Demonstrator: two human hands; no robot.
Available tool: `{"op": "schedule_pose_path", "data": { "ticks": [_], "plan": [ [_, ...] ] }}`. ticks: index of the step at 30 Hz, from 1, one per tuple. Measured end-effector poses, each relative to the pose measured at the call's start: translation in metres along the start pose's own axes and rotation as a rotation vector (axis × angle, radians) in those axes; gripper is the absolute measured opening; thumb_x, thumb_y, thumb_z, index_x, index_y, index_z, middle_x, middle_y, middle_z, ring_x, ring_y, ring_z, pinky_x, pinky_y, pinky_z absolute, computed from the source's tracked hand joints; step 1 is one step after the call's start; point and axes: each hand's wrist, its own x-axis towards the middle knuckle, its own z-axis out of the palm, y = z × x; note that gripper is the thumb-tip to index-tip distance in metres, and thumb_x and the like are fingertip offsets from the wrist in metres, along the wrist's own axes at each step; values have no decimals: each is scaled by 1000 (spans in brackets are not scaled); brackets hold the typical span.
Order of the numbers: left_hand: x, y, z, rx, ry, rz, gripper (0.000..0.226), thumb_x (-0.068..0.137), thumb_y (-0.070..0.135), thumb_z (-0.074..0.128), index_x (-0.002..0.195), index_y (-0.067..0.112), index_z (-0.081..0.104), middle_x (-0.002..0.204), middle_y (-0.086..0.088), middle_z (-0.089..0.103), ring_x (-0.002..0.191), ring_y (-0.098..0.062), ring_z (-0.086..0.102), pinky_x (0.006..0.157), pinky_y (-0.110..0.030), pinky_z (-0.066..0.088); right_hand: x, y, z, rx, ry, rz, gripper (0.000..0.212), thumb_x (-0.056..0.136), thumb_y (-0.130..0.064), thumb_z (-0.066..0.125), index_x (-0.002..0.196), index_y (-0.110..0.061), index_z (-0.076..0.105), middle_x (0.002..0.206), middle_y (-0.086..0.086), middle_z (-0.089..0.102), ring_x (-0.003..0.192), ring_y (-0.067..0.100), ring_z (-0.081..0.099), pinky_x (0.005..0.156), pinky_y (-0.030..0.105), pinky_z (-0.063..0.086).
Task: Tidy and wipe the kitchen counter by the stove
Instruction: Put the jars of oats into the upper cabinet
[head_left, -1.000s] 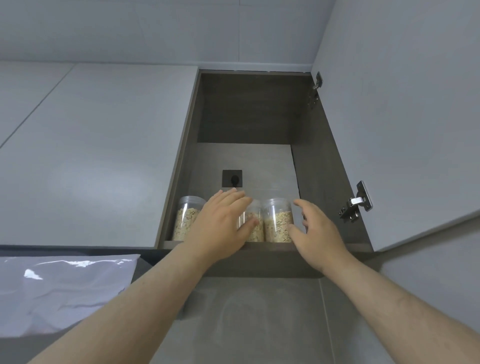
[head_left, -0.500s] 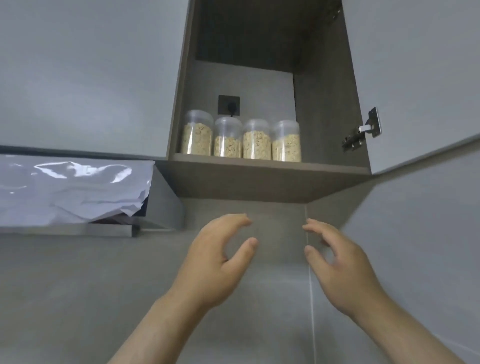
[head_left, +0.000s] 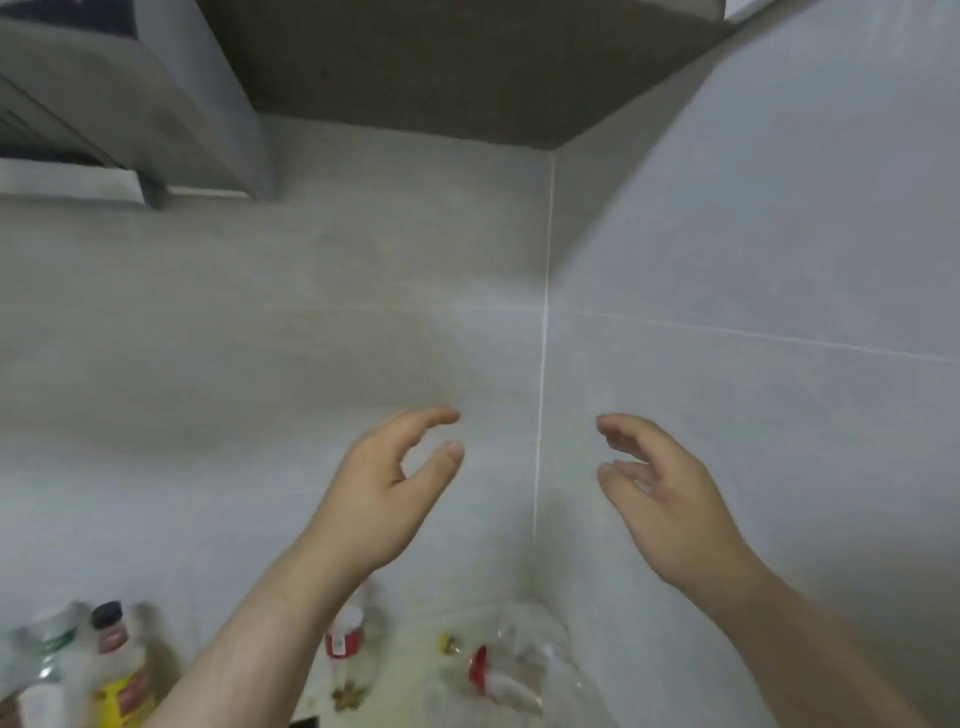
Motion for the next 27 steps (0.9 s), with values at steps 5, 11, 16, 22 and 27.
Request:
{"op": "schedule_pose_path", "data": {
  "ticks": [5,11,16,22,27],
  "plan": [
    [-49,-21,46,-103,-71,-192,20,87,47,60,106,52,56,122,29,56,114,0,53,88,-16,40,-46,55,0,37,-58,154,45,90,-1,60,101,-45,55,114,-17,61,112,-3,56,80,0,40],
    [-111,-58,113,-138,-218,-399,20,95,26,60,106,42,59,120,21,60,112,-1,56,93,-11,42,-114,133,3,-3,-202,437,41,92,-7,59,106,-45,54,120,-16,59,118,5,55,98,26,44],
    [-168,-99,159,-117,-391,-564,18,94,26,61,102,43,60,117,19,61,112,-1,56,102,-26,45,-168,191,9,-186,-352,566,42,89,-11,60,129,-23,57,122,-11,58,120,11,56,100,27,45],
    [-220,-138,185,-65,-464,-723,15,93,30,62,101,42,60,118,14,62,115,-6,57,102,-29,44,-205,241,21,-396,-523,586,53,85,-31,62,137,-27,53,139,-8,54,128,11,50,109,30,39],
    [-249,-151,196,74,-568,-720,37,93,38,59,129,30,57,132,15,55,125,-6,49,104,-23,37,-223,270,40,-495,-587,593,63,81,-34,66,140,-19,51,142,-1,51,134,18,44,113,28,32]
  ]
}}
